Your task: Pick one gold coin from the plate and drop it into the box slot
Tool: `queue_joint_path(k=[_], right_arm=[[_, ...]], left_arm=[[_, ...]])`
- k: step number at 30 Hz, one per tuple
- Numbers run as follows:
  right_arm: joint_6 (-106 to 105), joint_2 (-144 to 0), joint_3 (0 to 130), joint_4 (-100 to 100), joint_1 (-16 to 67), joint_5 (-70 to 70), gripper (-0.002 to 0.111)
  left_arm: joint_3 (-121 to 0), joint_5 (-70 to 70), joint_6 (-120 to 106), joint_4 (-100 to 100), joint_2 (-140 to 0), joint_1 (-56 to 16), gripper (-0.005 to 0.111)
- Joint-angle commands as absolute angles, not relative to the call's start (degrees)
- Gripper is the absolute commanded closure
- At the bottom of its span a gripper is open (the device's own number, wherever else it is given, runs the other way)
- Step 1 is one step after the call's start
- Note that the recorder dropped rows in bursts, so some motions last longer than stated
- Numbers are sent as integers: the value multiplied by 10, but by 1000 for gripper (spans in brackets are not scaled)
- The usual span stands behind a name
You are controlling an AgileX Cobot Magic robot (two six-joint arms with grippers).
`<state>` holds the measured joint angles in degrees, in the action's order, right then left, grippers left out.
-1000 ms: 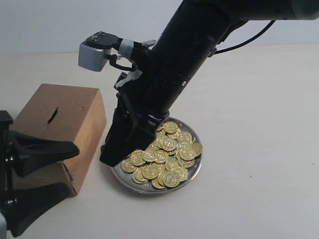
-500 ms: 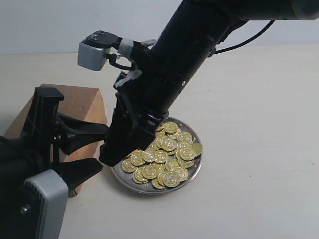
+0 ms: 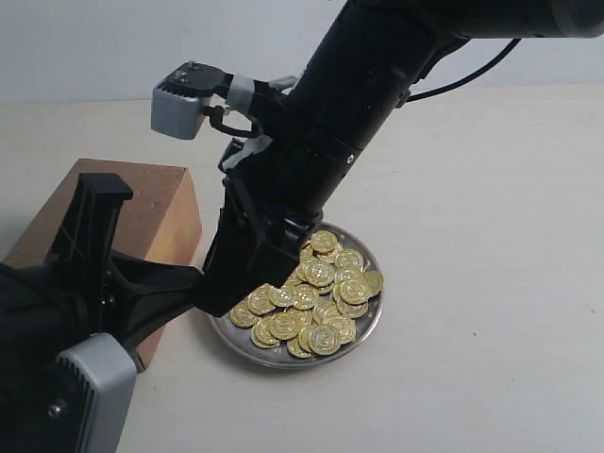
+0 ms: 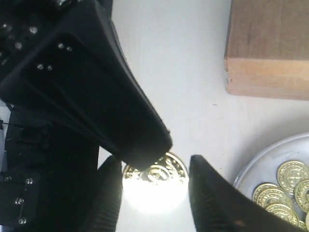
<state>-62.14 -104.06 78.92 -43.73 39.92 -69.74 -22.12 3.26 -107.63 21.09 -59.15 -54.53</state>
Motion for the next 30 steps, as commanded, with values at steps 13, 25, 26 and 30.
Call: queue_joint_path(k=[13, 25, 26, 30], right_arm=[[-504, -984, 792, -331, 396, -628, 36], [-146, -756, 756, -117, 397, -596, 42], [-142, -745, 744, -116, 397, -596, 43], [-70, -673, 656, -126, 397, -585, 44]], left_arm=[[-227, 26, -994, 249, -593, -545, 107], [-298, 12, -956, 664, -598, -302, 107], [-300, 4, -956, 677, -602, -289, 107], [-315, -53, -880, 701, -662, -216, 107]])
